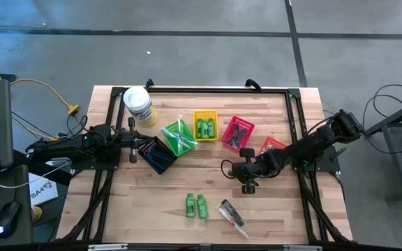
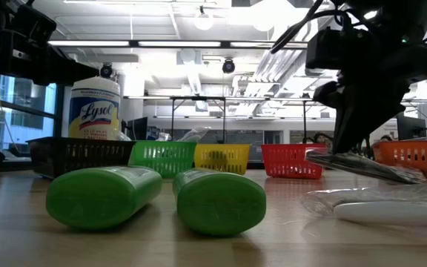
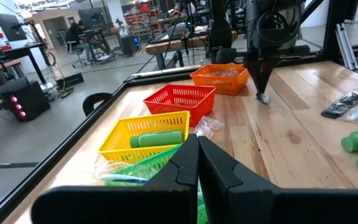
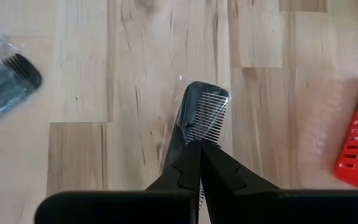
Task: Pick & Place Travel size toiletries
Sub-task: Put the black hair comb into the red bin
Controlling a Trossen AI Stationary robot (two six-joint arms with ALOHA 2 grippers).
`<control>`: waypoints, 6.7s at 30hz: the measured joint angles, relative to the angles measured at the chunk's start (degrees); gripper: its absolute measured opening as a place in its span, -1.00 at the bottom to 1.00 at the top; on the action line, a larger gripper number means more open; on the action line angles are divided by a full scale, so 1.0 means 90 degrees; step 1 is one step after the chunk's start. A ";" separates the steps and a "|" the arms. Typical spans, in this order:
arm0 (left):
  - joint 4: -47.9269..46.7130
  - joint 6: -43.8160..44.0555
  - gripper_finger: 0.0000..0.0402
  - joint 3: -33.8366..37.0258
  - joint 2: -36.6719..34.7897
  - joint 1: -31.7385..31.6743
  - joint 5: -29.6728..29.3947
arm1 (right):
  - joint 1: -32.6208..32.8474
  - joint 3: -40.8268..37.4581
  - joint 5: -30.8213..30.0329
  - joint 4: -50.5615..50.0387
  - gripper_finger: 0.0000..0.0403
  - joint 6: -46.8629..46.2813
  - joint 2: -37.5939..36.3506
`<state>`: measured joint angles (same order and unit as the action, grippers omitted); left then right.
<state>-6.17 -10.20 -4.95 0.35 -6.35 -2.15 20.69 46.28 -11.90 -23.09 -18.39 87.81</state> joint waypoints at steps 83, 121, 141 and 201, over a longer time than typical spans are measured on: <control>-0.0005 0.0002 -1.00 0.0002 -0.0001 -0.0002 0.0002 | -0.0027 -0.2495 -0.0863 0.0368 -0.99 0.1409 -0.7999; -0.0020 0.0012 -1.00 0.0002 -0.0001 -0.0002 0.0002 | -0.0025 -0.4593 -0.0502 0.3131 -0.99 0.1633 -0.8561; -0.0019 0.0002 -1.00 0.0002 0.0000 -0.0002 0.0002 | -0.0025 -0.4697 -0.0522 0.3169 -0.99 0.1569 -0.8561; 0.0005 0.0168 -1.00 0.0002 -0.0001 -0.0001 0.0005 | -0.3665 -0.1528 0.1062 0.3002 -0.99 0.0512 -0.4001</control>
<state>-6.13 -8.69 -4.93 0.34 -6.36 -2.11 -12.29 32.53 -2.34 3.93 -13.79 51.80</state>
